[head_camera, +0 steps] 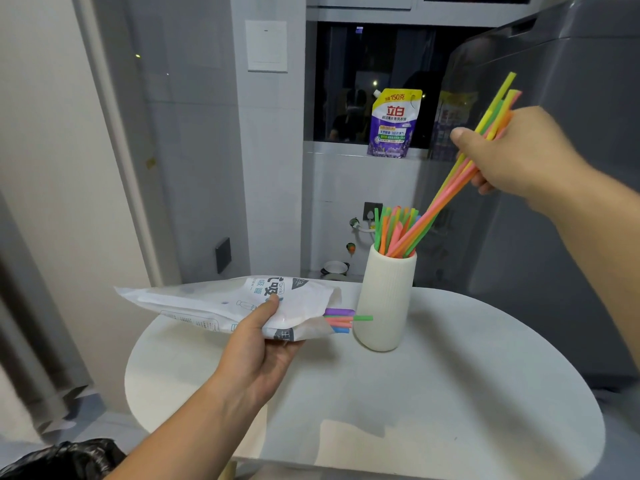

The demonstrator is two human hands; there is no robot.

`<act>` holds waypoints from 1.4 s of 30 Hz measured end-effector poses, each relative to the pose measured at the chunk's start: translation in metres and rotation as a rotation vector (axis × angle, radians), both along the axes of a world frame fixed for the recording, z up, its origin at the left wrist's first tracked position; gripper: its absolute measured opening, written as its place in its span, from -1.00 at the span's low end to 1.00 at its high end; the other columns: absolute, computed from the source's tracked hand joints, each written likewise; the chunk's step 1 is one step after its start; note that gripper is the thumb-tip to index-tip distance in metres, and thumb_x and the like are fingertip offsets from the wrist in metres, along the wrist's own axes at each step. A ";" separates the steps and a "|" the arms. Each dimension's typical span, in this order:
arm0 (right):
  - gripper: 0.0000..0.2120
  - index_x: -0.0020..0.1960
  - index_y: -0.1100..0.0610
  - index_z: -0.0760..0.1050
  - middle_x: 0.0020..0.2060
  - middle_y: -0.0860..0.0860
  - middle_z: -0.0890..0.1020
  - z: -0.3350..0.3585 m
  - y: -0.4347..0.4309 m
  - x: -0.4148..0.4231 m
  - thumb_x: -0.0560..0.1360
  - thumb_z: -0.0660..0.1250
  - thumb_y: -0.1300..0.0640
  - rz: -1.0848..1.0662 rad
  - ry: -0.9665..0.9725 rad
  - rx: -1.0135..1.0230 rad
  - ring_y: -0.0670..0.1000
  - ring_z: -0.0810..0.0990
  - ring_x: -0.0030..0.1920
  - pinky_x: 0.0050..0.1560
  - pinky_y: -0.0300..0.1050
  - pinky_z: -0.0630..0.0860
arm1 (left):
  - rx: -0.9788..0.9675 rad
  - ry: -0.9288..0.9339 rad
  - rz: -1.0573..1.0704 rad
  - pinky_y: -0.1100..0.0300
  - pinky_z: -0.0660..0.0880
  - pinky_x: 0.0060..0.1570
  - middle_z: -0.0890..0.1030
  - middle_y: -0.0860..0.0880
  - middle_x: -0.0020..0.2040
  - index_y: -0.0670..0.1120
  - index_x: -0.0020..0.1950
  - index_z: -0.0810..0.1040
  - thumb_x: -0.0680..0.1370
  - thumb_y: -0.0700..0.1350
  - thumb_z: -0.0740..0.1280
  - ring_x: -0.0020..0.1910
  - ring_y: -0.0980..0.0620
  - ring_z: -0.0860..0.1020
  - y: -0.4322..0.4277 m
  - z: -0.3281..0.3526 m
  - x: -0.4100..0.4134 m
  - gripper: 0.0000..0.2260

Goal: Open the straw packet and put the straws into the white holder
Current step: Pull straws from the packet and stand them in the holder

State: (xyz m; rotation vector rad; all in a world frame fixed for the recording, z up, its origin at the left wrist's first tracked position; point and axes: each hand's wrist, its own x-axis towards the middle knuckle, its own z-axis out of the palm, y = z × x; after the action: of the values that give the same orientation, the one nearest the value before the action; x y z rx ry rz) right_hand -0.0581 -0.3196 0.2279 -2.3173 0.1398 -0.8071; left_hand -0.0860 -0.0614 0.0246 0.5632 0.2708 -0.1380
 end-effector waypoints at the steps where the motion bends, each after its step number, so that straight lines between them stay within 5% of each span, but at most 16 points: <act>1: -0.59 -0.04 0.24 0.58 -0.37 0.10 0.62 0.000 0.002 0.003 0.57 0.29 -0.14 0.016 0.011 -0.003 0.03 0.59 -0.43 -0.39 -0.18 0.47 | 0.002 0.001 -0.002 -0.01 0.70 -0.25 0.76 -0.17 -0.09 -0.22 0.11 0.58 0.62 -0.22 0.33 -0.18 -0.08 0.75 -0.001 0.000 0.000 -0.88; 8: -0.70 0.05 0.16 0.53 -0.31 0.06 0.60 -0.011 0.011 0.024 0.58 0.31 -0.09 0.095 0.126 -0.016 -0.02 0.59 -0.37 -0.41 -0.19 0.49 | -0.009 0.001 0.001 0.03 0.67 -0.34 0.76 -0.17 -0.08 -0.22 0.14 0.58 0.62 -0.22 0.32 -0.19 -0.08 0.75 -0.001 0.000 -0.001 -0.87; 18: -0.68 -0.24 0.14 0.49 -0.29 0.12 0.63 -0.053 0.025 0.048 0.56 0.34 -0.07 0.049 0.166 -0.170 0.07 0.64 -0.32 -0.22 -0.03 0.63 | -0.001 -0.003 -0.015 0.00 0.68 -0.32 0.76 -0.20 -0.03 -0.24 0.17 0.57 0.62 -0.22 0.32 -0.16 -0.10 0.75 -0.002 -0.001 0.000 -0.84; 25: -0.47 -0.07 0.15 0.56 -0.19 0.04 0.66 -0.075 0.029 0.060 0.40 0.36 -0.34 -0.016 0.172 -0.208 0.07 0.67 -0.23 -0.15 0.08 0.68 | -0.002 -0.009 -0.016 -0.03 0.69 -0.26 0.74 -0.19 0.08 -0.22 0.30 0.54 0.62 -0.22 0.33 -0.09 -0.10 0.75 -0.001 -0.005 0.003 -0.74; 31: -0.31 0.55 0.02 0.14 0.49 0.04 0.34 -0.068 0.040 0.052 0.54 0.30 -0.19 0.117 -0.034 -0.237 0.12 0.37 0.44 0.26 0.16 0.48 | -0.012 -0.004 -0.010 -0.06 0.70 -0.23 0.75 -0.19 0.05 -0.22 0.27 0.55 0.62 -0.22 0.32 -0.11 -0.10 0.75 0.000 -0.004 0.003 -0.77; 34: -0.38 0.58 0.07 0.12 0.55 0.07 0.28 -0.077 0.044 0.050 0.62 0.15 -0.17 0.147 0.130 -0.458 0.15 0.30 0.50 0.38 0.18 0.36 | -0.013 -0.007 -0.016 -0.04 0.70 -0.27 0.76 -0.18 0.00 -0.22 0.23 0.57 0.63 -0.22 0.31 -0.14 -0.09 0.75 0.000 -0.002 0.001 -0.81; 38: -0.50 0.43 0.17 0.37 0.48 0.15 0.37 -0.091 0.040 0.048 0.66 0.06 -0.13 0.127 0.211 -0.552 0.18 0.39 0.42 0.32 0.16 0.41 | -0.010 -0.016 -0.023 -0.03 0.69 -0.28 0.76 -0.18 -0.01 -0.22 0.19 0.57 0.63 -0.22 0.31 -0.14 -0.09 0.75 0.000 -0.001 0.000 -0.83; 42: -0.45 0.54 0.13 0.23 0.60 0.05 0.16 -0.094 0.036 0.047 0.66 0.04 -0.15 0.144 0.197 -0.518 0.14 0.18 0.56 0.45 0.17 0.27 | -0.007 -0.018 -0.020 -0.04 0.69 -0.27 0.75 -0.19 0.06 -0.22 0.23 0.56 0.63 -0.22 0.31 -0.11 -0.09 0.75 0.001 -0.001 0.000 -0.81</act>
State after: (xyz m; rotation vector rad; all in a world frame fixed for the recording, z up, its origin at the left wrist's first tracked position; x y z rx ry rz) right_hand -0.0113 -0.2833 0.1340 -2.8533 -0.1709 -0.5882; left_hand -0.0863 -0.0607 0.0233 0.5600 0.2473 -0.1534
